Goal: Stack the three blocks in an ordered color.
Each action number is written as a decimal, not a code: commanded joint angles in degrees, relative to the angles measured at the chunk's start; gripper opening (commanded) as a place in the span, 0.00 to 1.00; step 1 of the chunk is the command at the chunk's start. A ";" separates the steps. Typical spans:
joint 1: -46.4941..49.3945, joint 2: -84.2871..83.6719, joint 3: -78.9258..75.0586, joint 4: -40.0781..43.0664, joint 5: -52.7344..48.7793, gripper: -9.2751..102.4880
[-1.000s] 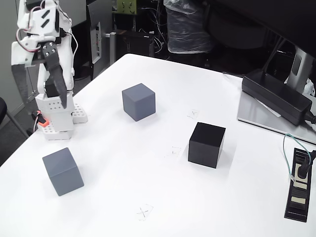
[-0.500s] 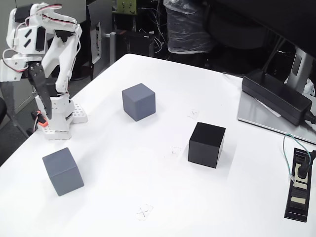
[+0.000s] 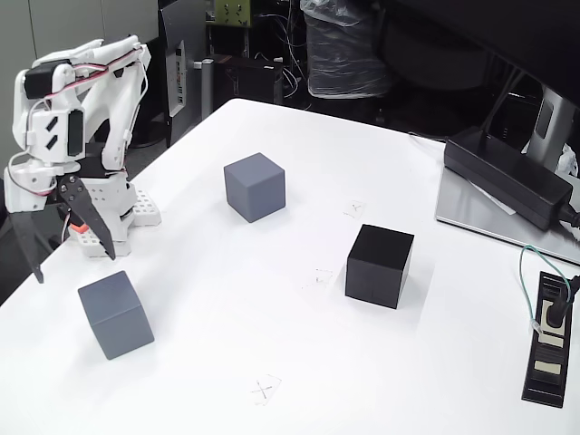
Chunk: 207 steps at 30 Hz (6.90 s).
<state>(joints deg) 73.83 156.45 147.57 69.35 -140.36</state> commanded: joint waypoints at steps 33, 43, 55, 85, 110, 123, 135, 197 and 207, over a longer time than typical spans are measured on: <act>-10.46 -0.18 11.95 -20.30 16.88 0.42; -9.93 -0.09 12.48 -20.65 17.58 0.42; -9.84 0.35 17.93 -20.83 17.84 0.42; -16.00 0.53 6.15 -19.95 17.84 0.08; -66.18 0.44 -33.40 16.52 55.72 0.08; -92.90 0.35 -32.26 21.18 64.25 0.07; -100.63 0.35 -17.14 6.15 64.69 0.07; -108.11 0.35 -5.71 2.72 64.07 0.35; -108.37 0.35 -5.71 3.16 64.07 0.36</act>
<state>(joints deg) -34.37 156.45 142.03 72.25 -76.38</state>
